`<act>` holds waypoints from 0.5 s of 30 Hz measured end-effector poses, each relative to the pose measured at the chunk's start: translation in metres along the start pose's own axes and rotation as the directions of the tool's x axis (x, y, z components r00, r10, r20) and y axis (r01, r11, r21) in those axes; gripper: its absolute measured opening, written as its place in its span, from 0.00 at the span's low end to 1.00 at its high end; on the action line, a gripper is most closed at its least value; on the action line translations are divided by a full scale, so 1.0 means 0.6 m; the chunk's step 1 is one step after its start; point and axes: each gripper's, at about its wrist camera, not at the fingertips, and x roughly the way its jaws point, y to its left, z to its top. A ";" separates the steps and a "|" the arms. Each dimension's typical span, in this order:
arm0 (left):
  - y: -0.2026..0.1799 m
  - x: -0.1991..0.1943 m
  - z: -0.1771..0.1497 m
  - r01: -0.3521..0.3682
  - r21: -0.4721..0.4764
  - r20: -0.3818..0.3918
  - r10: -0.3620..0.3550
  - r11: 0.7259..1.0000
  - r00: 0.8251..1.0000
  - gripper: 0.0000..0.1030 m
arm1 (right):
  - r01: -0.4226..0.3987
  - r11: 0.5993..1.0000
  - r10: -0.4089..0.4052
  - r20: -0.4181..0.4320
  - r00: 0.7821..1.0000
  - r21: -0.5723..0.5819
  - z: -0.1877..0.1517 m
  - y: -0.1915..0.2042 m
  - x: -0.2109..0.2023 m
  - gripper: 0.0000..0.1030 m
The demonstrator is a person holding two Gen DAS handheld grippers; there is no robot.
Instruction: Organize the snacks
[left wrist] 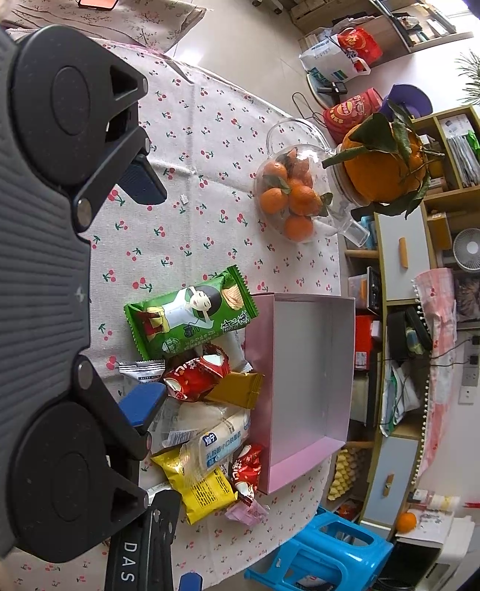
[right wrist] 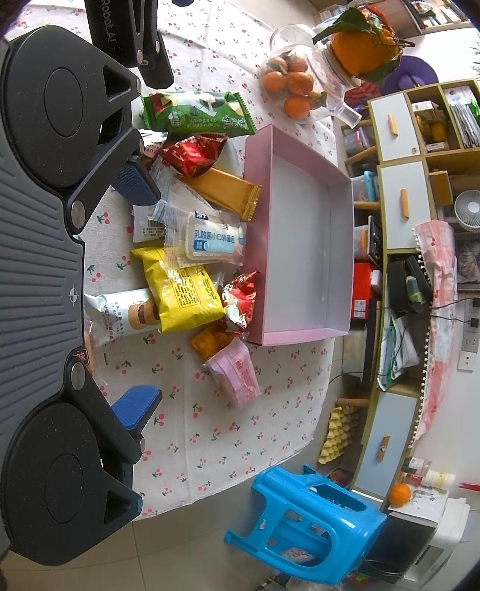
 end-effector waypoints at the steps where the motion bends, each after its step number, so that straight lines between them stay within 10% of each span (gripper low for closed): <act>1: 0.000 0.000 0.000 0.000 0.000 0.000 0.000 1.000 1.000 1.00 | 0.001 1.000 -0.001 0.000 1.000 0.000 0.000 0.000 0.000 1.00; 15: -0.003 0.004 -0.003 0.009 0.004 -0.005 -0.009 1.000 1.000 1.00 | 0.008 1.000 -0.008 0.002 1.000 -0.001 0.001 0.000 0.002 1.00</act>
